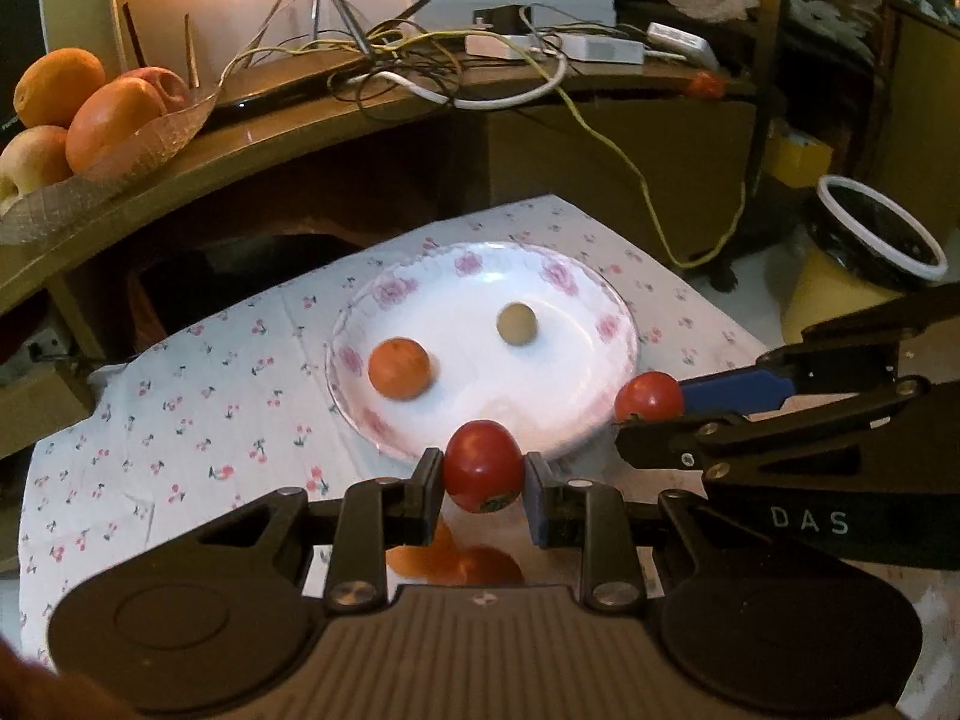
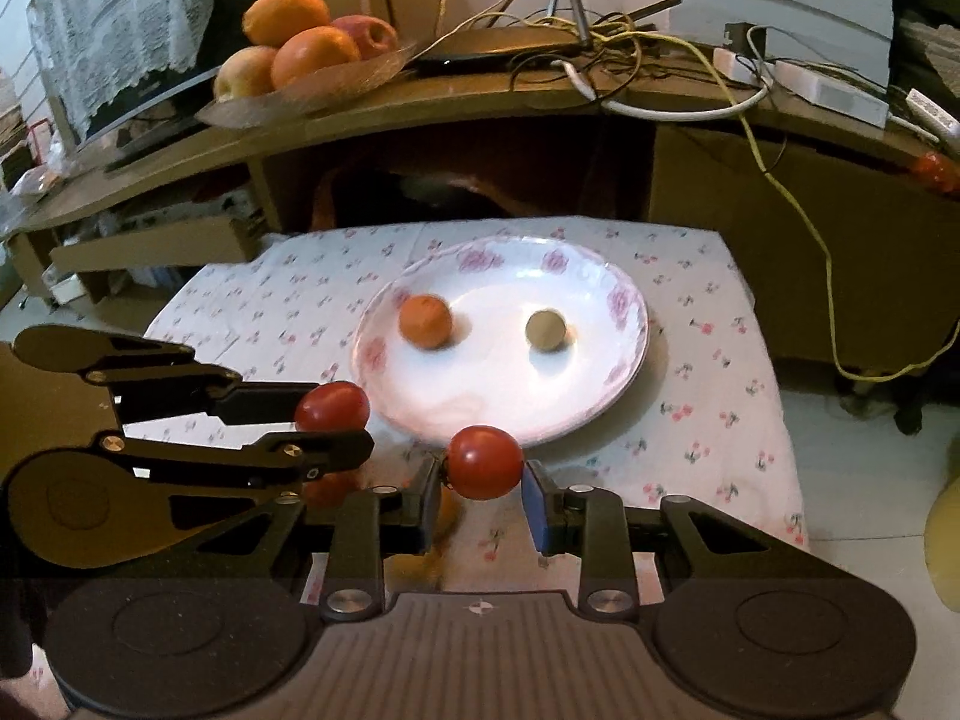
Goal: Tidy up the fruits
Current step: 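Carry both held red tomatoes over the white plate with both tools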
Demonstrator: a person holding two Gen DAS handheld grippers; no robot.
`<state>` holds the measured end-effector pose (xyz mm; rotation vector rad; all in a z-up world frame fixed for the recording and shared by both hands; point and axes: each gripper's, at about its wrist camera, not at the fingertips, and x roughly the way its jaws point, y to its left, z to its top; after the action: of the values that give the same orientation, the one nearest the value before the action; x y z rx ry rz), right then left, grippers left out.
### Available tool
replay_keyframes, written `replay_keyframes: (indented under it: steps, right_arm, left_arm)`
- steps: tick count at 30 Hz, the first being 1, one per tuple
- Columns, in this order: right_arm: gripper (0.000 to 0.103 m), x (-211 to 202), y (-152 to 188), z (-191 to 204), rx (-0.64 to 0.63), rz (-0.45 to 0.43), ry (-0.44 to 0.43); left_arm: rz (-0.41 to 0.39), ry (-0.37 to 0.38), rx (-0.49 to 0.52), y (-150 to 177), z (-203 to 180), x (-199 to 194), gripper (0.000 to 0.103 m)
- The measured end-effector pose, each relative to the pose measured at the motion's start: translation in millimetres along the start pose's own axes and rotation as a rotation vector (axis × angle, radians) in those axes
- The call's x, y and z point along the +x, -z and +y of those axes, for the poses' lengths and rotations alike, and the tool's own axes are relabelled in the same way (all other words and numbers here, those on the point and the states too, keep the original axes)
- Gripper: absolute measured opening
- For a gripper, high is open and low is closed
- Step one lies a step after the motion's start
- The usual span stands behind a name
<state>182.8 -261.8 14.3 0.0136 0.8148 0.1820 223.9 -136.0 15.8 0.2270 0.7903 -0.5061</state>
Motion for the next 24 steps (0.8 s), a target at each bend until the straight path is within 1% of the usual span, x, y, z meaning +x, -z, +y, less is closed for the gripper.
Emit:
replay_keyframes:
  steps: [4,10,18,24]
  right_arm:
    - [0.032,11,-9,-3,0.014,-0.012,0.013]
    - [0.032,28,-19,-8,0.027,-0.015,0.023]
    - [0.032,47,-23,-14,0.024,0.000,0.031]
    - [0.032,55,-24,-17,0.027,0.008,0.033]
  left_arm:
    - [-0.006,-0.027,-0.010,-9,5,12,0.032]
    - [0.003,-0.038,-0.035,-15,12,30,0.032]
    - [0.018,-0.054,-0.043,-17,16,49,0.032]
    - [0.024,-0.056,-0.054,-18,18,54,0.032]
